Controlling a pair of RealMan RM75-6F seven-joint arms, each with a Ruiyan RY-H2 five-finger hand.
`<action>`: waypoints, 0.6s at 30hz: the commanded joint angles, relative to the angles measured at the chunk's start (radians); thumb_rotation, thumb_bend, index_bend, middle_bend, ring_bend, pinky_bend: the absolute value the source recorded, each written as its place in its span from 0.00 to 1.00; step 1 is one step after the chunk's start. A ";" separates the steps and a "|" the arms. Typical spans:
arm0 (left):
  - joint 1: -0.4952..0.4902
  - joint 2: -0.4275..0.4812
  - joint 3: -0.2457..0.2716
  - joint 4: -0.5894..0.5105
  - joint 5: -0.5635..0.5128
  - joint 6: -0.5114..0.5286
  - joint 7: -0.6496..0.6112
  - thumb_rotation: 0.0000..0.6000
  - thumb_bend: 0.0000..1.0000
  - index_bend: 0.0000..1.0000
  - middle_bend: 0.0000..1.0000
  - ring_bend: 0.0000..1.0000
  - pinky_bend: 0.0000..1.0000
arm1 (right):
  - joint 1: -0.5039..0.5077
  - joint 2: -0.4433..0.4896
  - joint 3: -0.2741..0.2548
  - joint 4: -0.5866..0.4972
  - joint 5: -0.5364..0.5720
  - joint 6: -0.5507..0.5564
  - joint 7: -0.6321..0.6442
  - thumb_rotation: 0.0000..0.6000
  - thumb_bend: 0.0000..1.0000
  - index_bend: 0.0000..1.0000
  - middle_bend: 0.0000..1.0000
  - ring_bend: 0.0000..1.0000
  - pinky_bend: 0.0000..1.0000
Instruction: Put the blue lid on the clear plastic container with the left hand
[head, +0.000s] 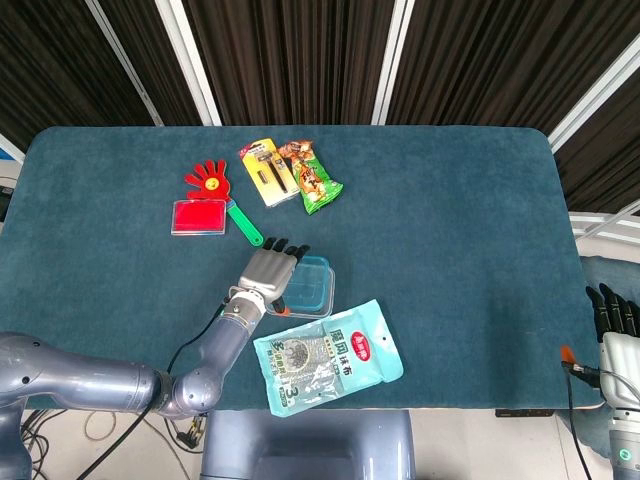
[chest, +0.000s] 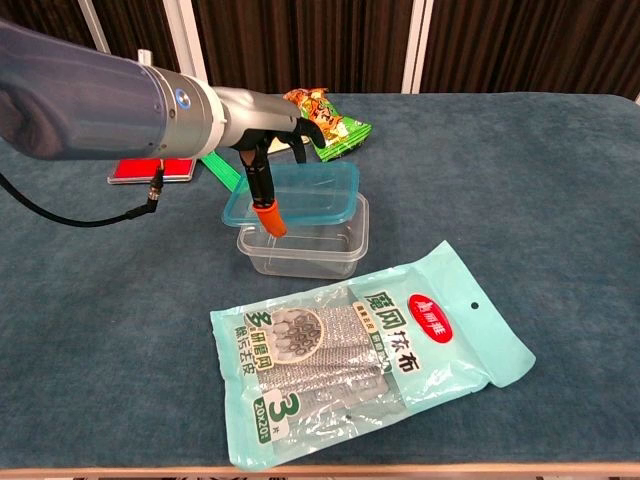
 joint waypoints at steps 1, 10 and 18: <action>-0.004 -0.008 0.006 0.000 0.008 0.007 -0.006 1.00 0.15 0.08 0.33 0.00 0.00 | 0.000 0.000 0.000 0.000 0.000 0.000 0.000 1.00 0.35 0.00 0.00 0.00 0.00; -0.016 -0.025 0.024 -0.003 0.016 0.043 0.004 1.00 0.14 0.08 0.32 0.00 0.00 | 0.002 0.002 0.002 -0.004 0.001 -0.003 0.000 1.00 0.35 0.00 0.00 0.00 0.00; -0.022 -0.056 0.039 0.019 0.029 0.056 0.013 1.00 0.14 0.08 0.31 0.00 0.00 | 0.002 0.003 0.004 -0.005 0.005 -0.005 0.001 1.00 0.35 0.00 0.00 0.00 0.00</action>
